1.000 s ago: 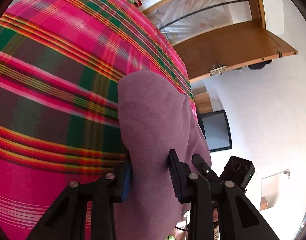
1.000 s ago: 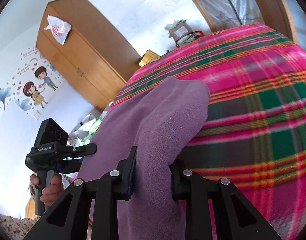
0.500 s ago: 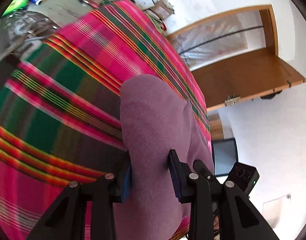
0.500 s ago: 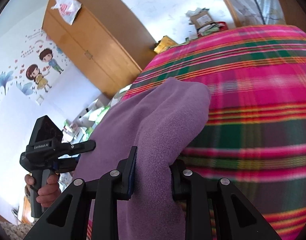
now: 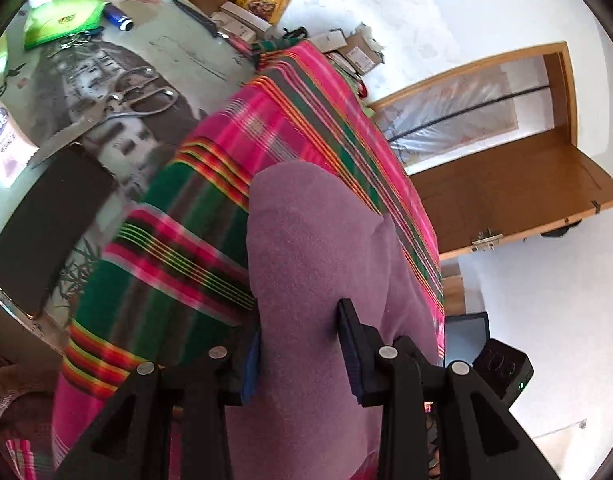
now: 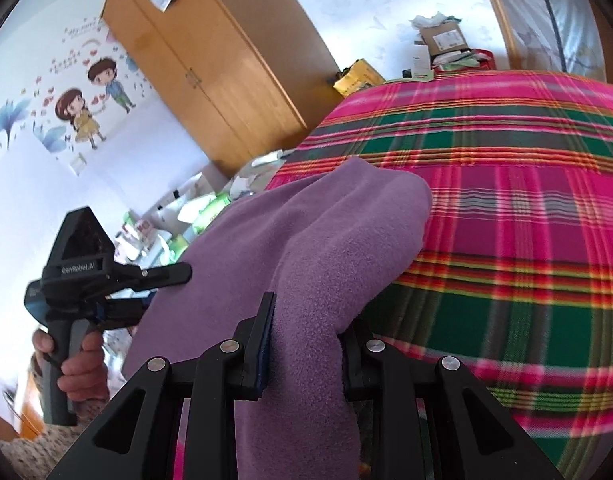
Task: Fold clothes
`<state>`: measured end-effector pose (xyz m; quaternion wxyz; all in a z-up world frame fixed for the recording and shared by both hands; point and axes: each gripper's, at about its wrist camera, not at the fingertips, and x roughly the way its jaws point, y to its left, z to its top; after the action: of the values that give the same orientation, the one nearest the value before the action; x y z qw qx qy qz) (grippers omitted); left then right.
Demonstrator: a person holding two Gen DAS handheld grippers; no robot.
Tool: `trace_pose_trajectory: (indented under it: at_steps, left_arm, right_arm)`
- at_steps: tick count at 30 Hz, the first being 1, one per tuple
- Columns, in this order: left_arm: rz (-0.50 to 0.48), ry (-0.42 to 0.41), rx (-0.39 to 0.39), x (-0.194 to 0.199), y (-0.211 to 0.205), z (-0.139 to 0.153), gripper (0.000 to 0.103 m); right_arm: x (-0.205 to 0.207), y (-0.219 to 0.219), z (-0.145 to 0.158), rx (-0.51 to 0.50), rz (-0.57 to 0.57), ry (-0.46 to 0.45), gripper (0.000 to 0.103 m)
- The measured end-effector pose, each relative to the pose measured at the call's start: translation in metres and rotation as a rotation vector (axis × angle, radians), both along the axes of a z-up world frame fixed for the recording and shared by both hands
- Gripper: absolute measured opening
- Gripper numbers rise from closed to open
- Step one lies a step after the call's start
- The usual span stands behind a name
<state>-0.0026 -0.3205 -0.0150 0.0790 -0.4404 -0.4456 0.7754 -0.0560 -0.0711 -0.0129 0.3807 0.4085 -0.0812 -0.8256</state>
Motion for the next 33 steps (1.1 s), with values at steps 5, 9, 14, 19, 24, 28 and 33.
trace_pose_trajectory:
  at_steps: [5, 9, 14, 19, 24, 28, 33]
  left_arm:
    - [-0.019, -0.016, 0.001, -0.003, -0.004, -0.008, 0.039]
    - [-0.011, -0.033, -0.009, -0.001, -0.004, -0.011, 0.044]
    - [0.020, -0.033, -0.071, 0.010, -0.001, -0.002, 0.044]
    - [0.092, -0.019, -0.143, 0.031, 0.001, 0.014, 0.042]
    - [0.086, 0.046, -0.192, 0.055, 0.019, 0.034, 0.042]
    - [0.025, 0.065, -0.279, 0.061, 0.044, 0.040, 0.042]
    - [0.001, 0.049, -0.273, 0.058, 0.054, 0.032, 0.042]
  right_arm:
    - [0.003, -0.004, -0.006, 0.068, -0.011, 0.031, 0.030]
    - [0.001, 0.004, -0.016, 0.080, -0.031, 0.005, 0.035]
    - [0.004, 0.011, -0.016, 0.084, -0.038, -0.016, 0.038]
    - [0.019, 0.024, -0.007, 0.093, -0.073, 0.007, 0.039]
    - [0.057, 0.029, 0.016, 0.116, -0.101, 0.180, 0.037]
    - [0.085, 0.033, 0.026, 0.098, -0.078, 0.290, 0.024]
    - [0.087, 0.025, 0.015, 0.142, -0.019, 0.268, 0.019]
